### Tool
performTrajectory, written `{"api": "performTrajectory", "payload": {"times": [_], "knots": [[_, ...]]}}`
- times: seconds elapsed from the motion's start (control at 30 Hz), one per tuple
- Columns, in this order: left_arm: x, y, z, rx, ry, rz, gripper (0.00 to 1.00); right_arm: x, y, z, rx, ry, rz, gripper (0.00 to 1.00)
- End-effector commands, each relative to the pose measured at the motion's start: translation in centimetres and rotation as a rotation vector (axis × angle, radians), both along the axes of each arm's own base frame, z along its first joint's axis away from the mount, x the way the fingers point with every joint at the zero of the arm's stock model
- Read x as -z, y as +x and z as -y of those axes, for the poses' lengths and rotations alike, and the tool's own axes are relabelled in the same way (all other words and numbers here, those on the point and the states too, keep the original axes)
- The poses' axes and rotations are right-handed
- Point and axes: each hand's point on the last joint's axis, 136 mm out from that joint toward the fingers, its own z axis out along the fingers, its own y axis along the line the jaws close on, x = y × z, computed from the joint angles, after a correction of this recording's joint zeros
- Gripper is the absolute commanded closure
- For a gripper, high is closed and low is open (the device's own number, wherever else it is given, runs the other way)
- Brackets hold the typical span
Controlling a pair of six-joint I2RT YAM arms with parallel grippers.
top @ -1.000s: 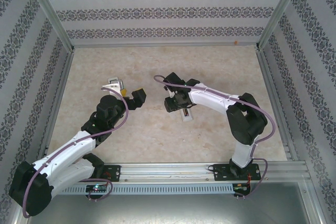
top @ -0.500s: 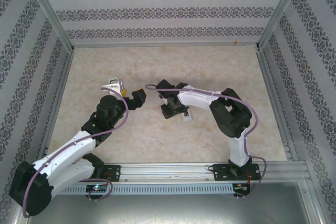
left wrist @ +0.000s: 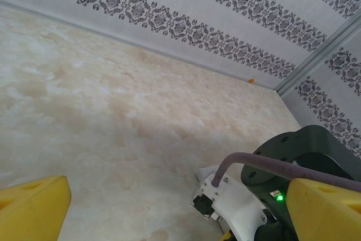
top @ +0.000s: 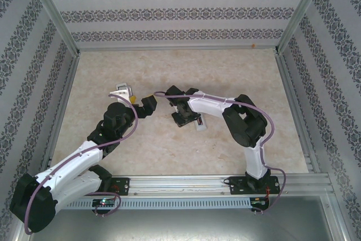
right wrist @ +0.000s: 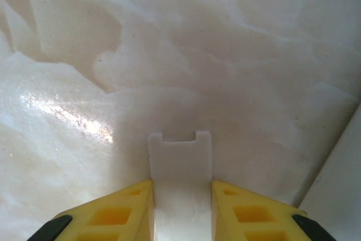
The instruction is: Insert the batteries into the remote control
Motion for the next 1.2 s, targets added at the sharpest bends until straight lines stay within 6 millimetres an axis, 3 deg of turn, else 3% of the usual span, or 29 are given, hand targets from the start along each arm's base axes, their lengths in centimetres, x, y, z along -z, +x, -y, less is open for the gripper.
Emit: {"api": "performTrajectory", "payload": {"times": [0.0,0.17,0.37,0.47,0.6,0.77,1.17], "knots": [[-0.6,0.1,-0.3,-0.009,-0.028,0.030,0.02,-1.4,0.0,-0.5,0.003,0.054,0.004,0.73],[-0.5,0.1,-0.3,-0.008,-0.029,0.029,0.02,-5.0,1.0,-0.2,0.022,0.115,0.097,0.73],[-0.7,0.1,-0.3,-0.008,-0.033,0.034,0.02,-7.1,2.5,3.8,0.143,0.129,0.211,0.74],[-0.8,0.2,-0.2,-0.007,-0.034,0.034,0.02,-6.7,2.8,6.0,0.203,0.123,0.231,0.73],[-0.7,0.3,-0.1,-0.004,-0.039,0.032,0.02,-5.4,2.2,7.2,0.236,0.119,0.210,0.73],[-0.7,0.4,0.1,0.003,-0.043,0.029,0.02,-3.7,1.7,7.3,0.267,0.126,0.178,0.73],[-0.5,0.5,0.1,0.002,-0.036,0.024,0.02,-2.0,1.8,6.6,0.268,0.129,0.139,0.72]]}}
